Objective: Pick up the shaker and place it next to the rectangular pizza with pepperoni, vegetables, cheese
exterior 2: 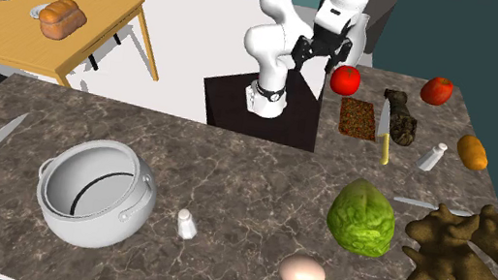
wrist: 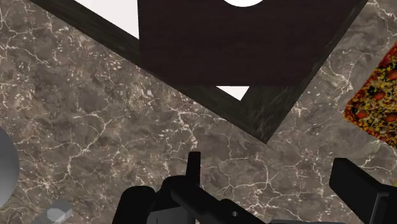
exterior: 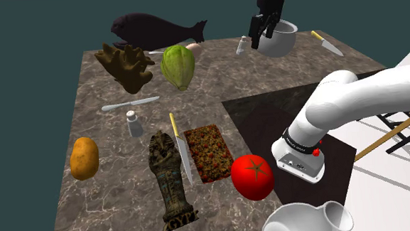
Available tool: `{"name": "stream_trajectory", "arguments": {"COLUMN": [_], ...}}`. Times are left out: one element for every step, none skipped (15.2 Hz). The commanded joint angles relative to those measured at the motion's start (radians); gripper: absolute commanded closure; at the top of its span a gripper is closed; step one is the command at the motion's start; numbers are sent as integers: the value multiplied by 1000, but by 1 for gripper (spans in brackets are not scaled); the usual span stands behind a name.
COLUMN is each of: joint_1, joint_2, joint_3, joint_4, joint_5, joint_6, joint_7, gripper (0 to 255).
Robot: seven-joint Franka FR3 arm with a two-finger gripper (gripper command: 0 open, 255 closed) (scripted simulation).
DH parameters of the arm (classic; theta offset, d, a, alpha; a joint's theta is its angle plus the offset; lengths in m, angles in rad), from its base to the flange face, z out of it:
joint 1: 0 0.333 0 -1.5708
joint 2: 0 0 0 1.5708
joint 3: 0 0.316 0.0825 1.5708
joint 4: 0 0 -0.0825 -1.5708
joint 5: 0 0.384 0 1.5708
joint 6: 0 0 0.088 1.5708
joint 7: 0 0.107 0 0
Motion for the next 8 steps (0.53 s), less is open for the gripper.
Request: {"name": "stream_trajectory", "arguments": {"joint_1": [0, -9, -17, -26, -34, -41, -49, -56], "joint_2": [0, 22, 46, 70, 96, 122, 150, 178], "joint_3": [0, -17, -34, -51, -68, -85, -101, -117], "joint_4": [0, 2, 4, 9, 14, 21, 29, 38], "joint_5": [0, -14, -27, -39, -51, -62, -72, -81], "joint_6": [0, 22, 44, 65, 87, 108, 129, 149], "joint_7": [0, -15, -30, -45, -59, -74, -88, -102], "gripper": [0, 0, 0, 0, 0, 0, 0, 0]}}
